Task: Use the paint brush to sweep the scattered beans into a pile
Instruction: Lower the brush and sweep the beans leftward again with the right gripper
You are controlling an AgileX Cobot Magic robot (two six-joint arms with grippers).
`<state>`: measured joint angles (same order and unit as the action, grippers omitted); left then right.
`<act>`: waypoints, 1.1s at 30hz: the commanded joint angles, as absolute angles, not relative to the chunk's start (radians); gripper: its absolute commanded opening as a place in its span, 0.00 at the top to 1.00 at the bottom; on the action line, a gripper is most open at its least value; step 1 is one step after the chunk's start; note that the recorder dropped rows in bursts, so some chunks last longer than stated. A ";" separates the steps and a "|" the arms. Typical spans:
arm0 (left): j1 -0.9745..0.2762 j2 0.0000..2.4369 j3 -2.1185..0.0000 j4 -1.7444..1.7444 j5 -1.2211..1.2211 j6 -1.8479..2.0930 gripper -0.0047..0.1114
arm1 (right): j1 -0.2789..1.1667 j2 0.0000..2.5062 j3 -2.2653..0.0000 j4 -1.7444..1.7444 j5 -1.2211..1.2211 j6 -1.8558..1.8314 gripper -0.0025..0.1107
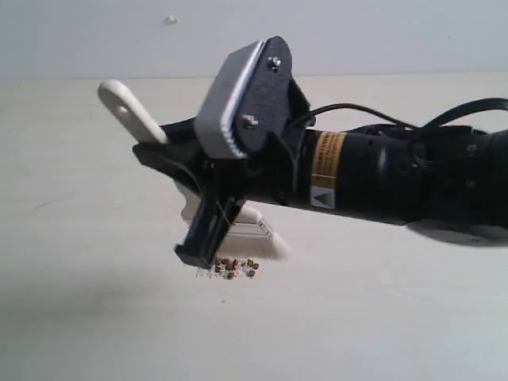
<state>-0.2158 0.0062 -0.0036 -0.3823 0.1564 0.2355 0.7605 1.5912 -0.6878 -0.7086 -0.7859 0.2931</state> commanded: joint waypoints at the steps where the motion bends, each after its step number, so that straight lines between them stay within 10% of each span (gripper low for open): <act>1: -0.222 0.000 0.000 -0.378 0.155 0.232 0.96 | 0.579 1.602 -0.708 -1.250 -1.131 0.645 0.98; 33: -0.222 0.000 0.000 -0.378 0.155 0.232 0.96 | 0.383 2.098 -1.005 -1.384 -1.221 0.698 0.98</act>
<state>-0.2158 0.0062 -0.0036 -0.3823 0.1564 0.2355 0.3871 2.0944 -0.9841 -1.3840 -1.2287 0.6804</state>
